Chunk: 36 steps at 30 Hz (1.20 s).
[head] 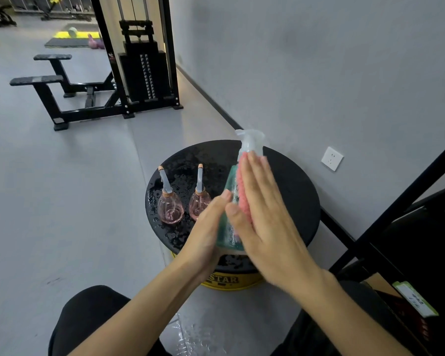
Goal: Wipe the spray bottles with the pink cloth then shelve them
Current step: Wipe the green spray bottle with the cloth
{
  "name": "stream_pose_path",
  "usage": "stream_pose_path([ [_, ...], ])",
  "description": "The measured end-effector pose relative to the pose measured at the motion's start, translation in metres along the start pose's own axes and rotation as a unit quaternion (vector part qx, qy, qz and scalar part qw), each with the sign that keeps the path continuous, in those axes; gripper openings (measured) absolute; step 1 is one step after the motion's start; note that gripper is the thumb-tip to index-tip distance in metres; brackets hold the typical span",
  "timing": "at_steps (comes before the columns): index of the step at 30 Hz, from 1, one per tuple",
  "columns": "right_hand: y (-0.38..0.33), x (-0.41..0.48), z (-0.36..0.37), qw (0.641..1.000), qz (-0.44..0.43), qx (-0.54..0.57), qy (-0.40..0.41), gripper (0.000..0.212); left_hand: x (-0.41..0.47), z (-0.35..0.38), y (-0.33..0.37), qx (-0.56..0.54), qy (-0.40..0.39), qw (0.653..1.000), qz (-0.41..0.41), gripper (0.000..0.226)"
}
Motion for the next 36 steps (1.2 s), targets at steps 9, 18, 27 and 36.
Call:
stream_pose_path([
  [9,-0.015,-0.027,0.017,0.997,-0.032,-0.062,-0.008,0.071,0.004,-0.005,0.004,-0.061,0.012,0.998,0.001,0.045],
  [18,0.002,0.014,-0.004,1.000,0.009,0.021,0.012,0.073,-0.003,0.006,0.000,-0.042,-0.002,0.999,-0.014,0.042],
  [27,-0.009,-0.029,0.018,0.999,-0.028,-0.023,-0.031,0.074,0.004,-0.011,-0.001,-0.059,0.025,0.998,-0.005,0.053],
  [36,-0.006,0.009,0.000,0.997,-0.013,-0.074,-0.009,0.077,-0.002,0.003,0.000,-0.059,-0.005,0.998,-0.019,0.044],
])
Point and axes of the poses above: each hand's wrist, its own x-axis towards the middle knuckle, its own z-axis out of the palm, y = z × x, the point moved 9 cm from there along x, towards the middle knuckle, and after that the axes turned 4 degrees about x, right-handed, at the moved point
